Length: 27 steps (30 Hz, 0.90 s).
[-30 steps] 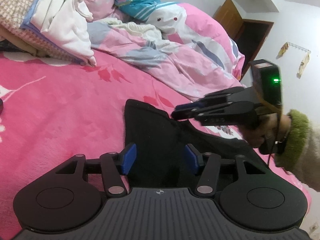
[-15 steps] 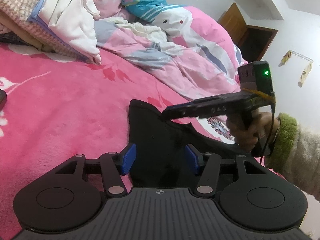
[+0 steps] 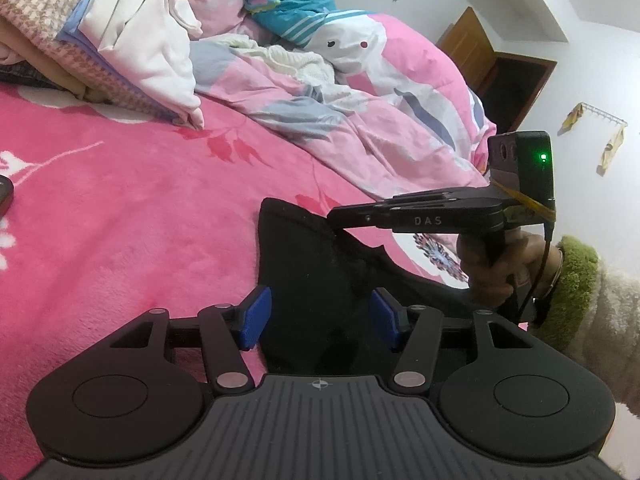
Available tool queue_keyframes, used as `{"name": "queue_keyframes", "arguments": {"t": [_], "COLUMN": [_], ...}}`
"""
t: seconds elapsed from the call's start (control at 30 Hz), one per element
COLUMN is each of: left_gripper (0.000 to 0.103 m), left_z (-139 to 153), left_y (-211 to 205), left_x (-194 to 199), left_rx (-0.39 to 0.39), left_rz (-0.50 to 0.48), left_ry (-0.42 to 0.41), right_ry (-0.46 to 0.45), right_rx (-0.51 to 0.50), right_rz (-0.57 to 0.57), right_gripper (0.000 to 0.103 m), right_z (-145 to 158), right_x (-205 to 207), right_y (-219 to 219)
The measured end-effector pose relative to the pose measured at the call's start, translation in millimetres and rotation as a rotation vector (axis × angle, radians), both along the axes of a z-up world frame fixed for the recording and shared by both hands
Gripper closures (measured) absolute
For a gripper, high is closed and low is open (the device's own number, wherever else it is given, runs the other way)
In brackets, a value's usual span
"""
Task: Fold clothes
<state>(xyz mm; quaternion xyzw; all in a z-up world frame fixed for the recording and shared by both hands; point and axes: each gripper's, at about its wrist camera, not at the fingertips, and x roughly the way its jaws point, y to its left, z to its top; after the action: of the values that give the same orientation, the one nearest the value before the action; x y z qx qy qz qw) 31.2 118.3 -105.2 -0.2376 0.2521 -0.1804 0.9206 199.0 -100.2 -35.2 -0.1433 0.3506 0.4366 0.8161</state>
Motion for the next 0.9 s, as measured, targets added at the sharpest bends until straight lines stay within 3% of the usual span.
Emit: {"name": "queue_keyframes", "arguments": {"t": [0.13, 0.2, 0.27, 0.37, 0.43, 0.47, 0.57, 0.9], "left_gripper": [0.047, 0.047, 0.047, 0.047, 0.047, 0.047, 0.047, 0.047], "left_z": [-0.6, -0.7, -0.6, -0.6, -0.7, -0.8, -1.0, -1.2], "left_y": [0.3, 0.3, 0.1, -0.5, -0.5, -0.3, 0.4, 2.2], "left_x": [1.1, 1.1, 0.8, 0.4, 0.4, 0.3, -0.6, -0.3], "left_rx": [-0.003, -0.004, -0.005, -0.004, -0.005, -0.006, -0.01, -0.018], "left_rz": [-0.001, 0.0, 0.0, 0.001, 0.001, 0.002, 0.005, 0.014], "left_ry": [0.004, 0.005, 0.005, 0.003, 0.002, 0.002, -0.001, 0.001], "right_ry": [0.061, 0.075, 0.067, 0.065, 0.055, 0.041, -0.028, -0.072], "right_rx": [0.028, 0.052, 0.068, 0.028, -0.007, -0.016, -0.008, 0.026], "right_rz": [-0.012, -0.017, -0.015, 0.006, 0.019, 0.028, 0.042, -0.04], "right_gripper": [0.098, 0.068, 0.06, 0.062, 0.075, 0.089, 0.102, 0.102], "right_z": [-1.7, -1.4, -0.7, -7.1, -13.3, -14.6, -9.1, -4.3], "right_x": [5.8, 7.5, 7.3, 6.5, 4.1, 1.4, -9.6, 2.0], "right_y": [-1.1, -1.8, -1.5, 6.9, 13.0, 15.5, 16.4, 4.2]}}
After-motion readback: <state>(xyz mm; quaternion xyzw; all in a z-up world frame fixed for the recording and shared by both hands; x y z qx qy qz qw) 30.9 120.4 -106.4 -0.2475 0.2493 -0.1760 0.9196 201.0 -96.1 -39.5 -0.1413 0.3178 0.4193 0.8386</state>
